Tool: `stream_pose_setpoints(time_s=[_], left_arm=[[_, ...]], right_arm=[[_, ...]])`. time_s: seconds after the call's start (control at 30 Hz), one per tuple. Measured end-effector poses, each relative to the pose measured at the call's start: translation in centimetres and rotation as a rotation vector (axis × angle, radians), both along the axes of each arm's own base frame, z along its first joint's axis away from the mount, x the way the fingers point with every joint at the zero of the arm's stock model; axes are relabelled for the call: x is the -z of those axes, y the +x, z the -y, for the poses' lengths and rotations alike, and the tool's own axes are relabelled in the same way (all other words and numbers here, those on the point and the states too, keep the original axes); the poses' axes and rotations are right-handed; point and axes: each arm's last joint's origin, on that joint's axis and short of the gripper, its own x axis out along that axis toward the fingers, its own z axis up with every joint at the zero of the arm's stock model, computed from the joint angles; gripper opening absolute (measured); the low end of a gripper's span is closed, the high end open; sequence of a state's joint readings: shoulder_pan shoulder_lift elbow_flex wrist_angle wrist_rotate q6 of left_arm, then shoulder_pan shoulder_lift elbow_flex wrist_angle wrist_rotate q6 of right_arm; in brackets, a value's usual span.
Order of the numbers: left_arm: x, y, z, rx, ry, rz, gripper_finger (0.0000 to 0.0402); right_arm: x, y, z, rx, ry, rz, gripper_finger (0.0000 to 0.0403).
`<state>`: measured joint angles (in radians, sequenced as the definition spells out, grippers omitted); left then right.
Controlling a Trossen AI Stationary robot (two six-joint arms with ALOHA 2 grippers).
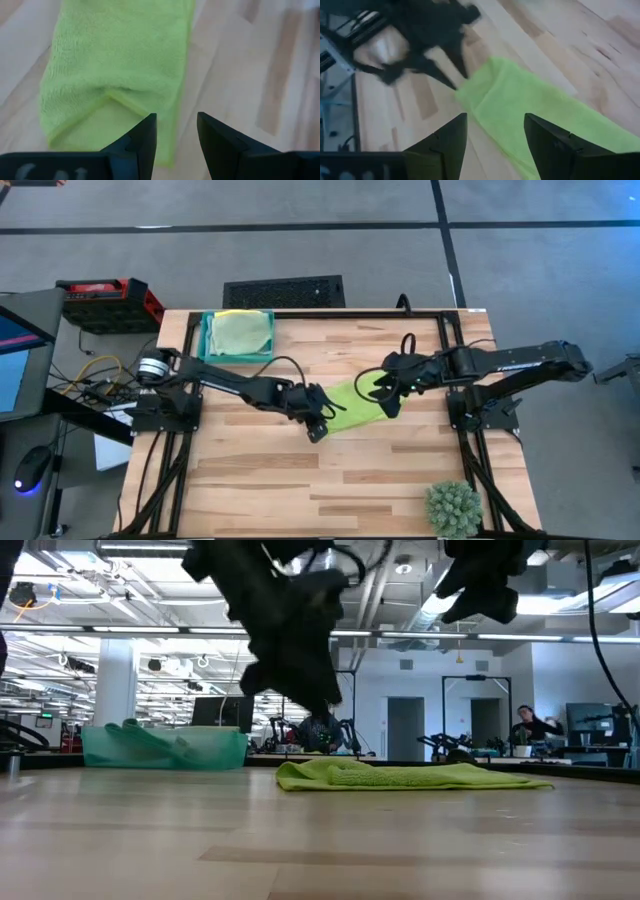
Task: Fold microfiber towels
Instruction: Fold the light green microfiber microfiber towel
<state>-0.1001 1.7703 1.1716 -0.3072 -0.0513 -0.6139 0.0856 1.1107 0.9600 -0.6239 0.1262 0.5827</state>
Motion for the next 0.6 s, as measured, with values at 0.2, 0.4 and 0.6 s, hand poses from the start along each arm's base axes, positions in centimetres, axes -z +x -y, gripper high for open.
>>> stream_pose_setpoints(time_s=[0.2, 0.4, 0.6], left_arm=[[3.5, 1.2, -0.7, -0.06, -0.023, -0.065, 0.0132], [4.6, 1.6, -2.0, -0.101, -0.029, -0.079, 0.0132], [4.6, 2.0, -2.7, -0.07, -0.08, -0.054, 0.0132]], right_arm=[[-0.3, -0.4, -0.1, -0.057, 0.007, 0.002, 0.0221], [-0.3, -0.4, -0.1, -0.057, 0.008, 0.003, 0.0221], [0.0, -0.5, -0.1, -0.057, 0.006, -0.027, 0.0221]])
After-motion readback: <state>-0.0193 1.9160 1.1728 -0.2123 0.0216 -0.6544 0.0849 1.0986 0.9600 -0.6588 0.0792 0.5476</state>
